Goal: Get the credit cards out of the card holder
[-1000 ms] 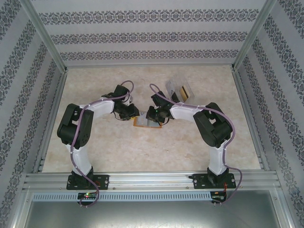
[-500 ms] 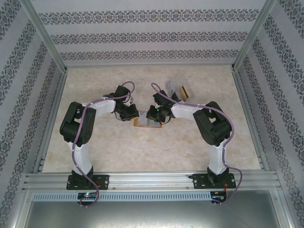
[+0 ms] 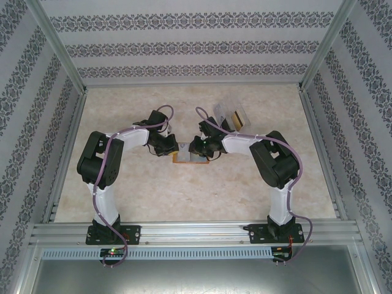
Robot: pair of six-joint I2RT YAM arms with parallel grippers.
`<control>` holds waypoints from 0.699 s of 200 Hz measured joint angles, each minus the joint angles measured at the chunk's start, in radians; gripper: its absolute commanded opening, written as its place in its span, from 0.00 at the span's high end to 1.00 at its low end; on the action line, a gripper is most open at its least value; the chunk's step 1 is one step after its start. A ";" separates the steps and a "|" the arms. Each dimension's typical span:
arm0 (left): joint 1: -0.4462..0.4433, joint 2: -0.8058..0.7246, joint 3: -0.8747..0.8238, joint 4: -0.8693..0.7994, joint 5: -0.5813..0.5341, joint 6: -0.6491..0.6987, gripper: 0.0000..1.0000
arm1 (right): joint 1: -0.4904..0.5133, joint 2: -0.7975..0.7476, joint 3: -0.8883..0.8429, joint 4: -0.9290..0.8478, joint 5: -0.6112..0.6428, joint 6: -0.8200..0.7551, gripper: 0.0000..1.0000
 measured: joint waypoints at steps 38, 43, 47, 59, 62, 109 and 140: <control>0.000 0.000 -0.001 0.003 0.000 0.000 0.93 | -0.006 -0.037 -0.031 0.039 -0.012 0.000 0.78; 0.000 0.000 -0.001 0.003 0.000 0.000 0.93 | -0.006 -0.037 -0.031 0.048 -0.019 0.000 0.77; 0.000 0.000 -0.001 0.003 0.000 0.000 0.93 | -0.006 -0.037 -0.031 0.053 -0.024 -0.001 0.77; 0.000 0.000 -0.001 0.004 0.000 0.000 0.93 | -0.006 -0.037 -0.030 0.059 -0.038 -0.001 0.76; 0.000 0.000 -0.001 0.005 0.000 0.000 0.93 | -0.006 -0.036 -0.029 0.059 -0.042 -0.001 0.76; 0.000 0.002 -0.001 0.010 0.004 0.000 0.94 | -0.005 -0.010 -0.006 0.052 -0.053 -0.005 0.77; 0.000 0.003 -0.001 0.013 0.004 0.001 0.93 | -0.006 -0.006 -0.006 0.035 -0.053 -0.005 0.77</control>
